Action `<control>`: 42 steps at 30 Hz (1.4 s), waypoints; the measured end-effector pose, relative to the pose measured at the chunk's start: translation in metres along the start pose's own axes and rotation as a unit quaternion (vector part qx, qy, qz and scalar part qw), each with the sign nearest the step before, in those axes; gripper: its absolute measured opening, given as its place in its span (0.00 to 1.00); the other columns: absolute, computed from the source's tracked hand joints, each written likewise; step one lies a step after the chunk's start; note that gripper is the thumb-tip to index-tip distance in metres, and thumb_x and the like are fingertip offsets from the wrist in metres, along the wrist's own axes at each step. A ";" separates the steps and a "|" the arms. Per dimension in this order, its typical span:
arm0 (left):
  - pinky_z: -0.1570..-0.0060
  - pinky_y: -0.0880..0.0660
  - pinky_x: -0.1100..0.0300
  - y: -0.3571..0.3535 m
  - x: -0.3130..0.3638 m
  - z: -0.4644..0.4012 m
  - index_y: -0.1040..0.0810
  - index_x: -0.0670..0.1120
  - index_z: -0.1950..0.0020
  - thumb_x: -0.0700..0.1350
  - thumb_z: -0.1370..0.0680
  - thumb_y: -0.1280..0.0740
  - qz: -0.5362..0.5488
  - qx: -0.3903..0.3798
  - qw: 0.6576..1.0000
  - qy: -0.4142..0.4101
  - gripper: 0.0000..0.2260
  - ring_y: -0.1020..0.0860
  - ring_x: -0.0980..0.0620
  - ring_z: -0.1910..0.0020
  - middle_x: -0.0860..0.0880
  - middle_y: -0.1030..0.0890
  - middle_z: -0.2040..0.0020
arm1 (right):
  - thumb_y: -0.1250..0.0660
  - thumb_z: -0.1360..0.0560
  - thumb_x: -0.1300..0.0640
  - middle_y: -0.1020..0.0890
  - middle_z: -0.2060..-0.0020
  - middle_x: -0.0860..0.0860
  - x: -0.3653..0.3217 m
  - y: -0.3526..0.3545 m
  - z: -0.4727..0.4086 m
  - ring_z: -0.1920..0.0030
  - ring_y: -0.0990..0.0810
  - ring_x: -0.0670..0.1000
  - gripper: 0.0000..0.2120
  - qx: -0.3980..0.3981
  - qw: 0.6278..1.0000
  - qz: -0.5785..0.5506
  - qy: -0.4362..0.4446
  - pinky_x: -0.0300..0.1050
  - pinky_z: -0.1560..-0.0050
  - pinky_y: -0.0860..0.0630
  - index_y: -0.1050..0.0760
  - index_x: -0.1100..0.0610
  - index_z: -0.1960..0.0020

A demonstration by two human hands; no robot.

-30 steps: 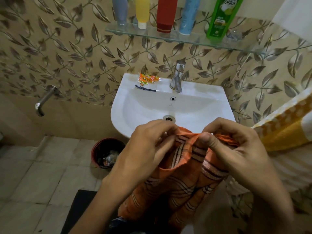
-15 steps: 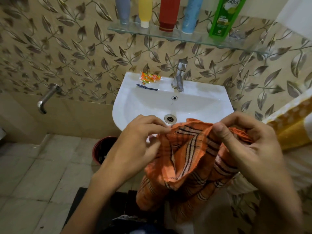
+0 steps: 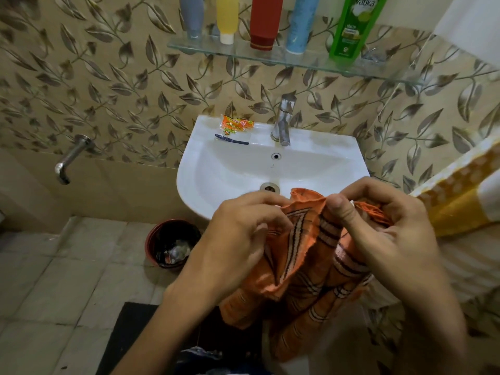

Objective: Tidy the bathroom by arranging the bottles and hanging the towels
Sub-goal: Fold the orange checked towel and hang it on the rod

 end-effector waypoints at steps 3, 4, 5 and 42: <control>0.49 0.28 0.70 -0.011 0.019 0.004 0.24 0.54 0.53 0.31 0.30 0.40 0.000 -0.111 0.992 -0.067 0.18 0.24 0.60 0.45 0.61 0.24 0.47 | 0.33 0.29 0.46 0.32 0.78 0.53 0.001 0.001 -0.001 0.78 0.37 0.48 0.13 0.016 1.000 0.021 0.000 0.41 0.76 0.39 0.26 0.53 0.66; 0.50 0.28 0.69 -0.015 0.023 0.006 0.27 0.56 0.51 0.32 0.29 0.43 -0.014 -0.144 0.986 -0.078 0.19 0.25 0.60 0.45 0.61 0.27 0.45 | 0.33 0.29 0.45 0.31 0.78 0.56 0.001 0.001 -0.002 0.77 0.35 0.52 0.13 0.021 0.999 0.028 -0.003 0.46 0.74 0.36 0.26 0.52 0.66; 0.52 0.27 0.67 -0.019 0.024 0.008 0.30 0.60 0.47 0.36 0.29 0.47 -0.037 -0.173 0.981 -0.075 0.21 0.25 0.60 0.47 0.63 0.30 0.42 | 0.33 0.29 0.45 0.29 0.77 0.58 0.002 0.001 -0.002 0.76 0.32 0.56 0.13 0.024 0.999 0.031 -0.006 0.50 0.73 0.35 0.26 0.52 0.66; 0.65 0.35 0.63 -0.003 0.005 0.001 0.37 0.52 0.60 0.47 0.25 0.46 -0.086 0.009 0.996 0.018 0.05 0.34 0.57 0.66 0.57 0.34 0.66 | 0.33 0.26 0.57 0.22 0.73 0.40 0.015 -0.055 0.008 0.76 0.29 0.40 0.20 -0.248 0.968 -0.009 -0.043 0.27 0.69 0.32 0.28 0.36 0.40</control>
Point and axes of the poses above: each hand's wrist, its own z-axis away from the middle knuckle, its own y-axis out of the back of the hand, x = y × z, the point moved 8 cm from there along -z, towards the middle knuckle
